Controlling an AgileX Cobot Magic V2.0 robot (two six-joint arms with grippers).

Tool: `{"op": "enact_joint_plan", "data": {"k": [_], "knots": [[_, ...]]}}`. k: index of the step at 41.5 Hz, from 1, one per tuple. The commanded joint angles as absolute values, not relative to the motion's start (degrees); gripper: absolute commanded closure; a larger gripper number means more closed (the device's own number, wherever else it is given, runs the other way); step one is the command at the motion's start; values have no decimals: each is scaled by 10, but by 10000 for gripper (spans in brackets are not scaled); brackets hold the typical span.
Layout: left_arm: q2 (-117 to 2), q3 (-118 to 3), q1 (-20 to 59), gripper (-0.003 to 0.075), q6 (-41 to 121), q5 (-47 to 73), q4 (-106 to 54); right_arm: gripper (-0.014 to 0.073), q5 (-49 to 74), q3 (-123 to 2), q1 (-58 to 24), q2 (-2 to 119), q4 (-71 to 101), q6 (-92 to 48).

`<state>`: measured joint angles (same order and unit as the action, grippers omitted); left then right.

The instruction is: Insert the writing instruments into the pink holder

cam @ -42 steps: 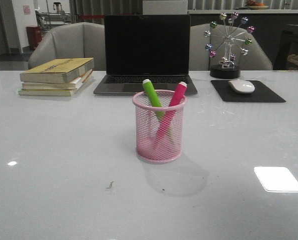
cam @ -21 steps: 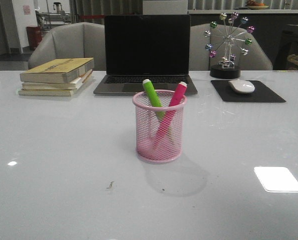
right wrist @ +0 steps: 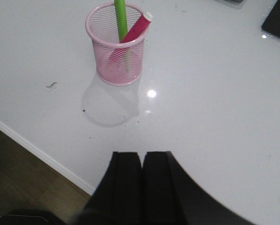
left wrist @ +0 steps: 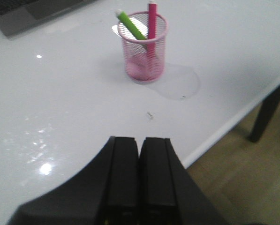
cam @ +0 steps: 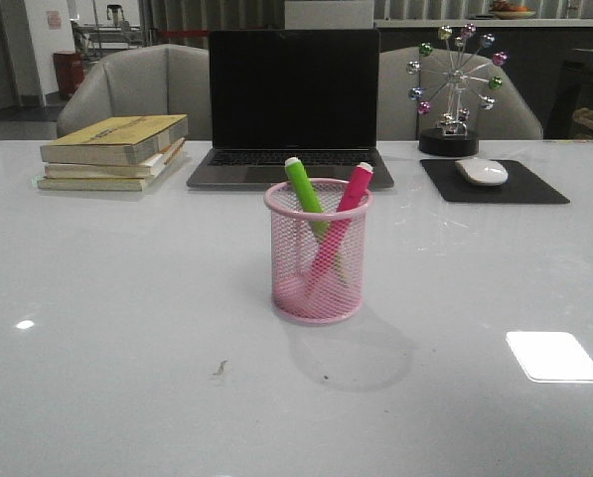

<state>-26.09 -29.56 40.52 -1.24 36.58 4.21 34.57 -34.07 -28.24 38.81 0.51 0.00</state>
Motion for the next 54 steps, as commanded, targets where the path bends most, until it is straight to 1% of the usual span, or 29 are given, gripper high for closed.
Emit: {"op": "enact_joint_plan", "data": {"k": [1,6,9,13,19,25,29,40,54], "knots": [[-229,-275,347,629,-16,252,51,538,307,-356,-278,386,0,-6],[-168,-190,251,629,-16,113,36,538,307,-356,-278,386,0,-6],[-128,-139,199,629,-16,49,7,538,307,-356,-278,386,0,-6],[-75,-80,123,629,-16,10,-21,538,307,-356,-278,386,0,-6],[-18,-21,53,629,-16,-6,-30,538,307,-356,-278,386,0,-6],[14,6,30,629,-16,-15,-30,538,307,-356,-278,386,0,-6],[14,6,28,629,-16,-17,-30,538,308,-356,-278,386,0,-6],[14,6,43,629,-16,-27,-30,538,307,-356,-278,386,0,-6],[13,6,43,629,-16,-27,-30,538,307,-356,-278,386,0,-6]]}}
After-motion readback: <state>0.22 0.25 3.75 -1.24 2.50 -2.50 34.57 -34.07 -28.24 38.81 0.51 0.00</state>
